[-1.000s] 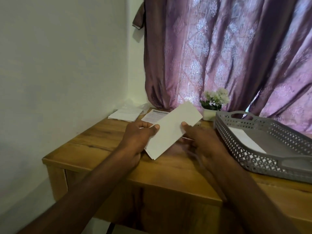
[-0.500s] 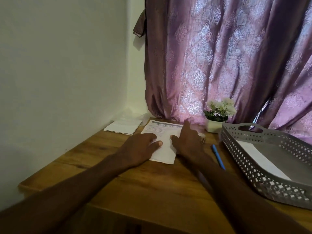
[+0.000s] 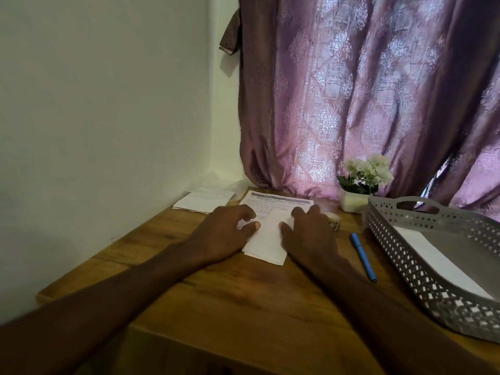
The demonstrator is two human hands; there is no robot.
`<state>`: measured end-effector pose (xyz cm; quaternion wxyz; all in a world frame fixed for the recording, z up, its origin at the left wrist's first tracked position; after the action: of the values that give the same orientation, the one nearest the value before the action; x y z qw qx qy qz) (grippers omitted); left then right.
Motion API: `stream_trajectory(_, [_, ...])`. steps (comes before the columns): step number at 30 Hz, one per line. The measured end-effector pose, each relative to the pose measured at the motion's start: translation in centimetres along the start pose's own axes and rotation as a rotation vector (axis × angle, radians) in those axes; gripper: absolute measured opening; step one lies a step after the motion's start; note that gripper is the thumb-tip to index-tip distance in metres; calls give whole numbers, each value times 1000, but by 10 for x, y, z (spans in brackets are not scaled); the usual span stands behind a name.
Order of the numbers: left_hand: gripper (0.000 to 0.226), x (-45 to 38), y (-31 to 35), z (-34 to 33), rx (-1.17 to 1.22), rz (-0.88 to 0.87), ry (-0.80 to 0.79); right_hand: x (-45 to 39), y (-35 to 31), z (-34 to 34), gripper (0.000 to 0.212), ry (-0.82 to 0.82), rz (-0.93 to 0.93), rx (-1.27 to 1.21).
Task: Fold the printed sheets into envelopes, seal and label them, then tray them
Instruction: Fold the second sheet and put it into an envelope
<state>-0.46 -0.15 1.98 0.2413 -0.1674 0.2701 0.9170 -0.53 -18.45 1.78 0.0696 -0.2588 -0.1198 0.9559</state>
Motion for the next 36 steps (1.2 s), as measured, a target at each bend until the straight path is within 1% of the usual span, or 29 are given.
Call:
stream_trajectory(3, [31, -7, -19, 31, -141, -3, 77, 7, -10, 32, 37, 234, 48, -28])
stream_trajectory(4, [30, -9, -30, 43, -190, 2, 107, 10, -14, 38, 33, 269, 74, -53])
stream_trajectory(6, [28, -8, -56, 65, -247, 9, 192, 12, -22, 41, 26, 284, 128, -110])
stream_trajectory(8, [28, -5, -87, 75, -320, 51, 237, 12, -29, 38, 20, 272, 171, -157])
stream_trajectory(11, [36, -3, -119, 74, -390, 142, 195, 9, -47, 32, 15, 229, 229, -200])
stream_trajectory(13, [36, -5, -127, 71, -373, 143, 171, 5, -64, 24, 16, 180, 273, -256])
stream_trajectory(16, [37, -10, -134, 57, -355, 130, 83, -3, -99, 8, 19, 91, 349, -275])
stream_trajectory(18, [41, -10, -138, 52, -323, 134, 62, -12, -123, -10, 25, 19, 354, -227])
stream_trajectory(23, [44, -8, -137, 53, -279, 138, 72, -30, -163, -64, 48, -209, 278, 7])
stream_trajectory(25, [42, -9, -135, 52, -284, 133, 85, -34, -167, -75, 51, -243, 268, 40])
stream_trajectory(28, [44, -11, -135, 52, -304, 129, 98, -39, -170, -82, 43, -233, 239, -55])
stream_trajectory(31, [47, -13, -133, 53, -314, 117, 122, -43, -169, -81, 26, -218, 187, -213])
stream_trajectory(33, [45, -13, -131, 56, -313, 106, 156, -46, -168, -77, 16, -216, 161, -326])
stream_trajectory(34, [42, -13, -129, 60, -303, 93, 192, -46, -168, -74, 13, -211, 159, -383])
stream_trajectory(36, [35, -11, -119, 73, -269, 49, 328, -46, -167, -65, 9, -202, 168, -510])
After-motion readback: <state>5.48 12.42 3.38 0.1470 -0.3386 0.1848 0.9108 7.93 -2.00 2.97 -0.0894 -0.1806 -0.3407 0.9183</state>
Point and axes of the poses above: each hand's wrist, its own x-axis away from the middle knuckle, its own z-axis out of the back of the hand, y = z × x, the point moved 9 cm from there along -x, towards the middle knuckle, and after that the axes turned 6 degrees about -z, right-handed, at the moved point
